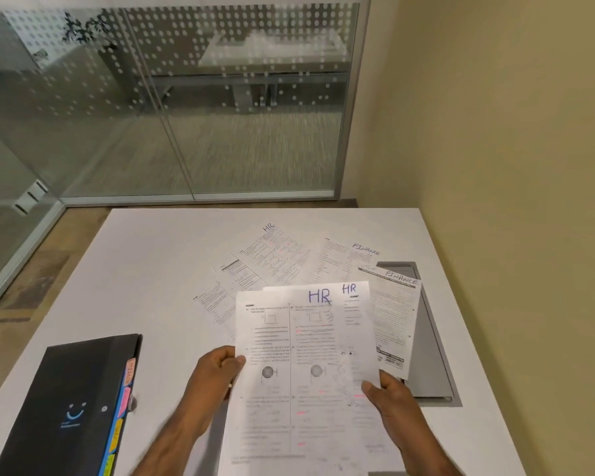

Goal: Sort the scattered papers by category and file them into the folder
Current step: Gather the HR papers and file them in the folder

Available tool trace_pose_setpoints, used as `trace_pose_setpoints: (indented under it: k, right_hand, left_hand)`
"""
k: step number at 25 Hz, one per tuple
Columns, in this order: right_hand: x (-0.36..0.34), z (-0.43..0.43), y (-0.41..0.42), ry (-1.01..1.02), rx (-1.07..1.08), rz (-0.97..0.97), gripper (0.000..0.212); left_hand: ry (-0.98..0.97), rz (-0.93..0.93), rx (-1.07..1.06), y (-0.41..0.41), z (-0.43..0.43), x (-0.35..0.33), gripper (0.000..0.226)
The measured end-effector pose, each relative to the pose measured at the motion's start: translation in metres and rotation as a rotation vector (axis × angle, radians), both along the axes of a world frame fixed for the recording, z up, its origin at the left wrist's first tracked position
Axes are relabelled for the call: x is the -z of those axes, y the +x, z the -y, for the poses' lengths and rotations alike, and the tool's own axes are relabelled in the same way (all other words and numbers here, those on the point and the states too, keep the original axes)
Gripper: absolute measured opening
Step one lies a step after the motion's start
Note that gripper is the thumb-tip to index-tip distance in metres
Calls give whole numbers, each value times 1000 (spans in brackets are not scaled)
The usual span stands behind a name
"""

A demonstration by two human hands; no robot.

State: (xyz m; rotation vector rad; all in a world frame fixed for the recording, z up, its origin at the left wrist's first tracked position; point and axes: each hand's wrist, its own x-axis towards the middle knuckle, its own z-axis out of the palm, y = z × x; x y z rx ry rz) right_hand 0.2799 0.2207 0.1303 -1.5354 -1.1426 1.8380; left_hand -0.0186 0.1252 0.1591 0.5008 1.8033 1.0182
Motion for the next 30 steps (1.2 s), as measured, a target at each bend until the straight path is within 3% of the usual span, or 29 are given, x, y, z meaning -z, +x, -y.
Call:
trace_pose_setpoints:
  k: [2,6,8,10,13,17,20,25,30]
  right_hand:
    - [-9,8,-9,-28,-46,-57,23]
    - [-21,15,-17,-156,-105,-187,20]
    - [-25,17,-17,-209,-74,-223,25]
    - [-30,15,-15,-221,-21,-278,33]
    - [-37,10,-17,-20,-139,-189,24]
    - [-34,1,-5,136,-89,24,24]
    - [-25,8,4,191,-120,14,30]
    - [-17,34,23,319,-149,153,35]
    - [-3,46,35,248,3,202,31]
  left_hand:
    - [22,54,4,11,2,-3,16]
    - [100,456,-22,25,11,-7,26]
    - [125,522,-41,30,16,-8,28]
    - [176,486,-62,35,17,-9,29]
    - [262,395,-34,37,17,-11,24]
    - [280,167,195,57,14,-20,25]
    - [391,-22,351,68,25,-3,25]
    - [392,-23,335,93,34,29,32]
    - [228,-44,378,96,34,54,22]
